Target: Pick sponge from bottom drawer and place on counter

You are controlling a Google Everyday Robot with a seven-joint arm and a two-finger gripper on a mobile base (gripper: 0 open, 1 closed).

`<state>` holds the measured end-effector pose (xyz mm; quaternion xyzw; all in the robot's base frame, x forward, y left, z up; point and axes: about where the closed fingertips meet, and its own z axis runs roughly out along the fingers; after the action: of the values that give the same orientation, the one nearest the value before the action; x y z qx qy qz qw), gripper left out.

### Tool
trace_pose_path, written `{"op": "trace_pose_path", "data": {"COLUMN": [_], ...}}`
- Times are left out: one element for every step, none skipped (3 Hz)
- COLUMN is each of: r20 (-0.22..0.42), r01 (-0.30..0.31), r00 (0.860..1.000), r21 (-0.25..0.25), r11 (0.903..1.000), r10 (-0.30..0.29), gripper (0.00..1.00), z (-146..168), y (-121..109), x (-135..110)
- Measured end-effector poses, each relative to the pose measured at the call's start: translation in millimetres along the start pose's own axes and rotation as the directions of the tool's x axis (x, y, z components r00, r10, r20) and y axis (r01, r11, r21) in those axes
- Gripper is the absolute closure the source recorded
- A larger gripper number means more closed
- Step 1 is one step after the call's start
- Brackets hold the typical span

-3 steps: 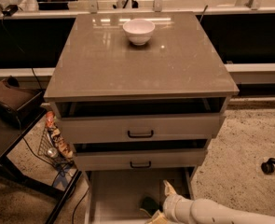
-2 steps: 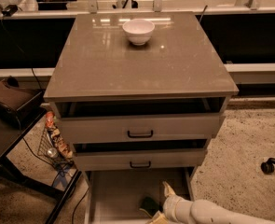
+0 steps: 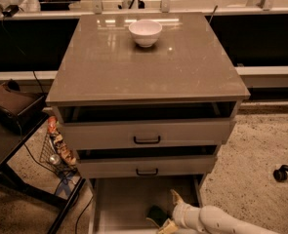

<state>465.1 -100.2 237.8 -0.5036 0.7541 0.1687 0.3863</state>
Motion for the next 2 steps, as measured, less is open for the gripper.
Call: {"op": "trace_pose_path", "data": {"r20": [-0.041,-0.075], "r01": [0.017,0.016], "r00": [0.999,0.997], "r21": [-0.02,-0.039], "r11": [0.9996,0.9991], "r10": [-0.018,-0.019], "gripper": [0.0,0.0], "z": [18.8,38.4], "y": [-0.7,6.0], "x": [22.3,48.2]}}
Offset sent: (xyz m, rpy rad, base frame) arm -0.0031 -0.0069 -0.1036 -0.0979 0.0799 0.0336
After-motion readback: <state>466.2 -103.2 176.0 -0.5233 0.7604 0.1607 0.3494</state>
